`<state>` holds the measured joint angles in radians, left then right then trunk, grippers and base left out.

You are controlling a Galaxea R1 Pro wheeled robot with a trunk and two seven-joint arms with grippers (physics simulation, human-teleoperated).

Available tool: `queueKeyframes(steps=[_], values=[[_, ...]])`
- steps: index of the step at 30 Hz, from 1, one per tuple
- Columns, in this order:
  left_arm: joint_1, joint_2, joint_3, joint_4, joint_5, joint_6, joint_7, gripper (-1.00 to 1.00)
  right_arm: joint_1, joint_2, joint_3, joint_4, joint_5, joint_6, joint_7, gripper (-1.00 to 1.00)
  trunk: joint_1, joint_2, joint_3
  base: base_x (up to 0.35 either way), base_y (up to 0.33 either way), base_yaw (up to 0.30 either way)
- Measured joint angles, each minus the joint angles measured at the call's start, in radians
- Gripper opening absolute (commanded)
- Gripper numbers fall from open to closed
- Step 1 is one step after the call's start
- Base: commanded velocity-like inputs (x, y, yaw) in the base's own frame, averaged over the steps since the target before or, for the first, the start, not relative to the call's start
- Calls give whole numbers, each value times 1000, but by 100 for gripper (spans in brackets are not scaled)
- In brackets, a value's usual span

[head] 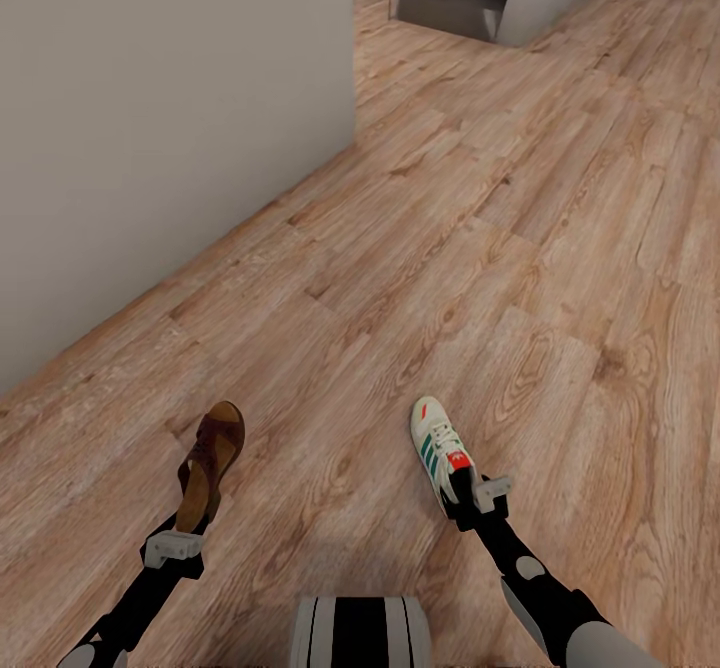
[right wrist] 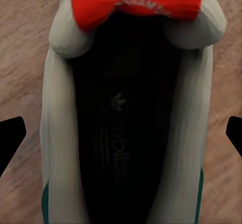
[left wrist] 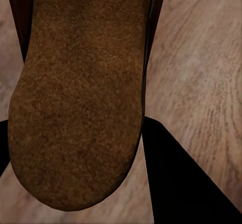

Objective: Pick up the two gym shoes and the two sandals from the corridor floor and place them onto the hallstand (shoe rack) in the corridor, making sure they are on the rack and not on the floor. Arrange them so the two gym shoes are next to each other and the two sandals are next to each other.

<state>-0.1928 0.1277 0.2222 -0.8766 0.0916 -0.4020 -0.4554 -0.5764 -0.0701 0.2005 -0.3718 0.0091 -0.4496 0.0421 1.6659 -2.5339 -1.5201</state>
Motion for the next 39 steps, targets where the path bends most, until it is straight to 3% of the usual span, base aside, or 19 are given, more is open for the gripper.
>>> queueKeyframes(steps=[39], values=[[0, 1, 0, 0, 2, 0, 0, -100, 3, -2, -1, 0, -2, -18, -2, 100, 0, 0, -10, 0, 0, 0]])
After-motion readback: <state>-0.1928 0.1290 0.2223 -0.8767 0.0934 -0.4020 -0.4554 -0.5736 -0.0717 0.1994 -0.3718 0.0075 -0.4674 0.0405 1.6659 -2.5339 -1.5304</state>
